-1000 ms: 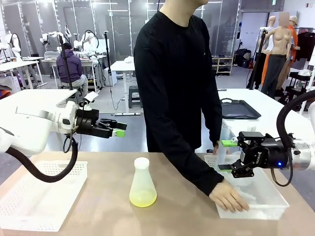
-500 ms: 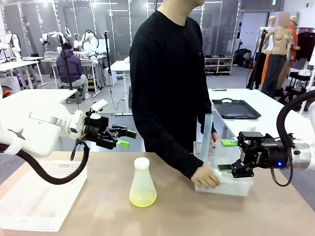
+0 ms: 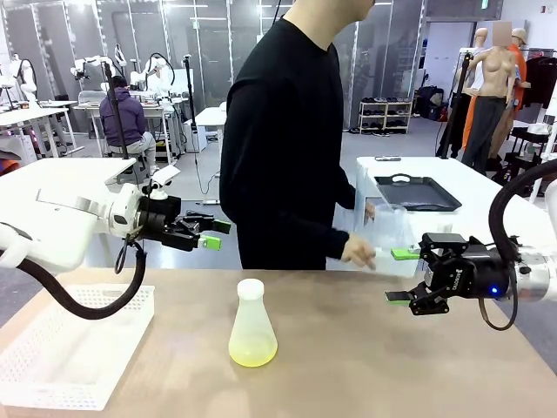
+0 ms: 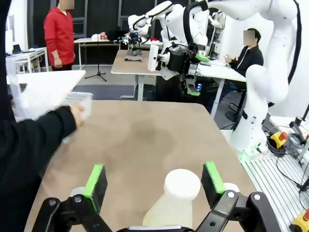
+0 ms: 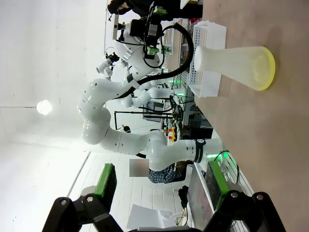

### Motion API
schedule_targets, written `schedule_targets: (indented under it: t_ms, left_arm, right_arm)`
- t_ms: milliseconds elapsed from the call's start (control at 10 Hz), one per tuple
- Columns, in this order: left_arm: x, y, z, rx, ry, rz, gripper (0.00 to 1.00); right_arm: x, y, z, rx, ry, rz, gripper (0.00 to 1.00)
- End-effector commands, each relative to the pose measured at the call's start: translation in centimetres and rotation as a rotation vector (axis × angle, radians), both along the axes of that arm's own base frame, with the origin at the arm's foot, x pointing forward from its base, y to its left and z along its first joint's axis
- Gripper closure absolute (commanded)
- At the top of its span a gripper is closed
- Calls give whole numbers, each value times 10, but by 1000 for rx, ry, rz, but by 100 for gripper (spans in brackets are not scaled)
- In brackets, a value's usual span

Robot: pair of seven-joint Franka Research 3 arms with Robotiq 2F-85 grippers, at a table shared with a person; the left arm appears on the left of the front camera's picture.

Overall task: Prepare the solutions needed for the experiment.
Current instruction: When the human places the Big flask in the center of the table, pick up the Big flask and place it in the left Organizing basket.

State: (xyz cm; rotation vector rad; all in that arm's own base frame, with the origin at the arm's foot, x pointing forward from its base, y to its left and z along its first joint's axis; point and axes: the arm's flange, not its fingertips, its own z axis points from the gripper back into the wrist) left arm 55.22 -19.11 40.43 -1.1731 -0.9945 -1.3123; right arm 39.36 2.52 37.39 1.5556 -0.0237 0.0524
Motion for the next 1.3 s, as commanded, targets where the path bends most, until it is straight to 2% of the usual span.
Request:
schedule_targets:
  t_ms: [0,400,600,700,900,1200]
  left_arm:
    - [-1,-13,-5,-90,1,-47,0]
    - [-4,-44,-30,-88,-59,-100,0]
    - [1,-56,-52,-57,-117,-157,0]
    - [3,-60,-60,-64,-170,-171,0]
    - [8,-58,-67,-129,-175,-203,0]
    - [14,-44,-76,-157,-107,-287,0]
  right_arm:
    - [-1,0,1,8,-12,-1,6]
    - [-1,0,1,8,-12,-1,6]
    - [-1,0,1,8,-12,-1,6]
    - [-1,0,1,8,-12,-1,6]
    - [-1,0,1,8,-12,-1,6]
    - [-1,0,1,8,-12,-1,6]
